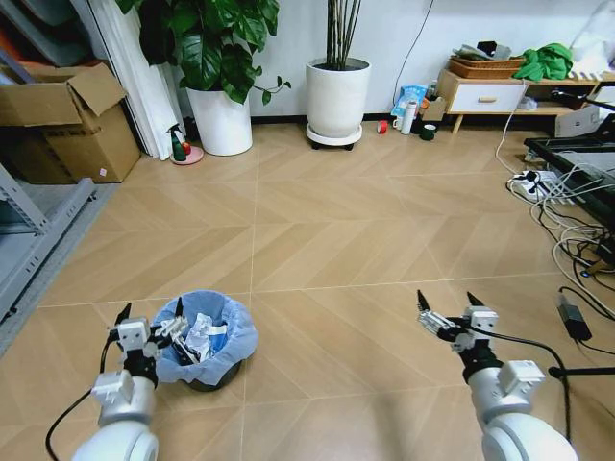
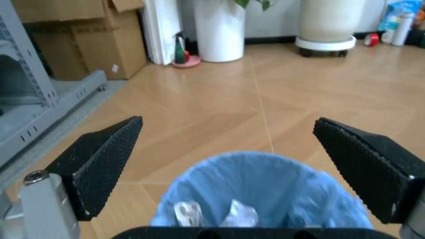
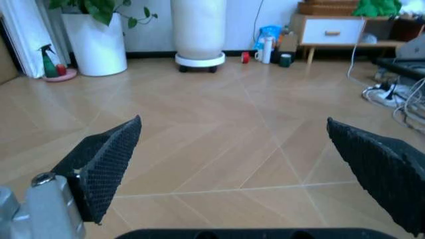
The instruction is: Pick up the trash bin and place the garbage on the floor into it.
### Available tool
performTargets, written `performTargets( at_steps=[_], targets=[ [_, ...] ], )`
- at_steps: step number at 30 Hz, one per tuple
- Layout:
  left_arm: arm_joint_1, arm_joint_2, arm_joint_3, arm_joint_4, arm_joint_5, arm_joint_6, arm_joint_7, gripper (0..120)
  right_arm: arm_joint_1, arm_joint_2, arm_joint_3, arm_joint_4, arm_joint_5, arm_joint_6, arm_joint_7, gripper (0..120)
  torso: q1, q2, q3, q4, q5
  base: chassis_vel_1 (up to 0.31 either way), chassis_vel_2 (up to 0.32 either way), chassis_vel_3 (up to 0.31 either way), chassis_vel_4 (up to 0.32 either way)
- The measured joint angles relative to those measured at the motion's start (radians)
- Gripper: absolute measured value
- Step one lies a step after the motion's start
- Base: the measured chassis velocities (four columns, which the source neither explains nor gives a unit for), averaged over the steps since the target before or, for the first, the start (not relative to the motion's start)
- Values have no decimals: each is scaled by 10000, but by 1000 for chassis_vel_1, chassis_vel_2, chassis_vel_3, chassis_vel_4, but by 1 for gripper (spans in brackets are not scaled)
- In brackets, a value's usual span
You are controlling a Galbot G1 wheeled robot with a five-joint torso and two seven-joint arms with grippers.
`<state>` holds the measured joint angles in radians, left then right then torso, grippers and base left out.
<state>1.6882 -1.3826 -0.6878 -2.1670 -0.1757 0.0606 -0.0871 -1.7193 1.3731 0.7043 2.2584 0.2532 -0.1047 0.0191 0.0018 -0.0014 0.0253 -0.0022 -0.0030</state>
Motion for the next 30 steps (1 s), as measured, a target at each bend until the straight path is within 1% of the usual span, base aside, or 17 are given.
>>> performTargets(
  at_steps=[6, 10, 14, 19, 30],
  targets=[
    [302, -191, -23, -352, 150, 22, 183, 100, -364, 345, 81, 374, -280, 213, -120, 100, 0, 0, 0, -1, 0, 0, 0, 0, 0],
    [387, -194, 259, -613, 148, 321, 172, 100, -601, 671, 351, 485, -665, 494, -288, 100, 0, 0, 0, -1, 0, 0, 0, 0, 0],
    [399, -196, 465, -639, -29, 203, 178, 100, -820, 822, 519, 702, -629, 582, -375, 100, 0, 0, 0, -1, -1, 0, 0, 0, 0],
    [421, -200, 569, -759, -33, 248, 150, 100, -929, 903, 575, 931, -542, 612, -385, 100, 0, 0, 0, -1, 0, 0, 0, 0, 0],
    [419, -198, 578, -772, -16, 302, 105, 100, -924, 899, 576, 948, -547, 613, -365, 100, 0, 0, 1, -1, -1, 0, 0, 0, 0]
  ],
)
